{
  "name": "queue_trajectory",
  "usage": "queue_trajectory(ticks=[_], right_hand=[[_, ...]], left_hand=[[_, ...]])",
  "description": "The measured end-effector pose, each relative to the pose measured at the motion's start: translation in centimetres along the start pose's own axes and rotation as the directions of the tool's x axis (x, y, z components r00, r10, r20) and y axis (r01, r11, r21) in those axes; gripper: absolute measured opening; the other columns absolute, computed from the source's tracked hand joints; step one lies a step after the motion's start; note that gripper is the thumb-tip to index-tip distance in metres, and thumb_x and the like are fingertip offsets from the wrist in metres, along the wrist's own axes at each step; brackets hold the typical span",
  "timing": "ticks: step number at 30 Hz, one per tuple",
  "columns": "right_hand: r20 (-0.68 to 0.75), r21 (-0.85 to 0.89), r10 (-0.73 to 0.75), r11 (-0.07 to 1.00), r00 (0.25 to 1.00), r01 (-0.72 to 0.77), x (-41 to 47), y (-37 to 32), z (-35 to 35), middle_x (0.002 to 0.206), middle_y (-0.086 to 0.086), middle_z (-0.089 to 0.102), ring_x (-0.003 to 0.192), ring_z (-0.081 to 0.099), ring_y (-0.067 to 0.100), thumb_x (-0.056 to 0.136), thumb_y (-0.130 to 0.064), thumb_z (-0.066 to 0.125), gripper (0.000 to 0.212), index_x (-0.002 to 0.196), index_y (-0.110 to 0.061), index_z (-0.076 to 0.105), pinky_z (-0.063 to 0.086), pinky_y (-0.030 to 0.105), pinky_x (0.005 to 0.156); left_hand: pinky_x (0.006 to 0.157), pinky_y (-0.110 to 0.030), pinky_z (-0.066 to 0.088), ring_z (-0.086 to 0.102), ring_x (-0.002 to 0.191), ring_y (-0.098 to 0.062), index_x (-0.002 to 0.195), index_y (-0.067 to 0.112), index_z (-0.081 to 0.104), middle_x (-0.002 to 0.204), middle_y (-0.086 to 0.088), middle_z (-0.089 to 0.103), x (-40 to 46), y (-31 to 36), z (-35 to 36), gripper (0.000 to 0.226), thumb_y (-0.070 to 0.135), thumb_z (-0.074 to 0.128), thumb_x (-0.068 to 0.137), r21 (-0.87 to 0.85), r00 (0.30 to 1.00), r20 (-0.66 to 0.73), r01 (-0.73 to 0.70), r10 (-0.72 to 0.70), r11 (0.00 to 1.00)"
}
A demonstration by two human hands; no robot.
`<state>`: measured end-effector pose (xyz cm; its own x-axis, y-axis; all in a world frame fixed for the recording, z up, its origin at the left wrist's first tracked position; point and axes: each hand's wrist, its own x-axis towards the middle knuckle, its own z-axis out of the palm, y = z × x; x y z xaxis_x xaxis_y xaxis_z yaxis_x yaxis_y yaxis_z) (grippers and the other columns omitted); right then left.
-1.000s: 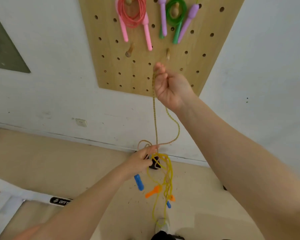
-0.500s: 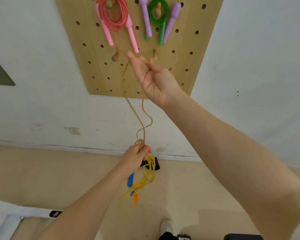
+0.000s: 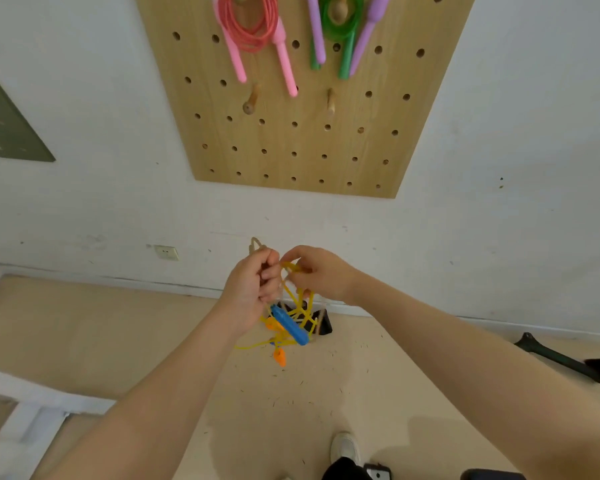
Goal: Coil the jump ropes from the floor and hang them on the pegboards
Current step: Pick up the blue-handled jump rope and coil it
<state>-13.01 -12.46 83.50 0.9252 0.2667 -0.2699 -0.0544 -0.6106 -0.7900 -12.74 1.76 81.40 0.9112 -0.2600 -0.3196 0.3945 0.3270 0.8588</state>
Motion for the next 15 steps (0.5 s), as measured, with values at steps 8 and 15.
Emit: queue_trajectory(ticks=[8,15], right_hand=[[-0.391,0.160,0.099,0.986,0.915,-0.039,0.3,1.3,-1.6,0.080,0.007,0.066,0.074,0.064,0.021,0.088,-0.004,0.046,0.030,0.115,-0.018,0.048,0.055,0.038,0.066],[-0.366,-0.032,0.052,0.997,0.929,-0.068,-0.7,2.4,-2.7,0.091,0.007,0.062,0.080,0.060,0.024,0.084,0.002,0.045,0.038,0.118,-0.017,0.045,0.052,0.037,0.069]], left_hand=[[0.038,-0.019,0.018,0.019,0.038,-0.007,0.060,0.019,0.036,0.042,0.011,0.026,-0.7,-1.1,1.3,0.038,0.023,0.053,0.093,0.225,0.987,-0.154,-0.016,0.052,0.974],[0.041,-0.021,0.016,0.019,0.034,-0.008,0.053,0.020,0.029,0.040,0.009,0.026,-0.5,-1.3,1.8,0.047,0.033,0.053,0.091,0.102,0.911,-0.407,-0.030,0.069,0.994]])
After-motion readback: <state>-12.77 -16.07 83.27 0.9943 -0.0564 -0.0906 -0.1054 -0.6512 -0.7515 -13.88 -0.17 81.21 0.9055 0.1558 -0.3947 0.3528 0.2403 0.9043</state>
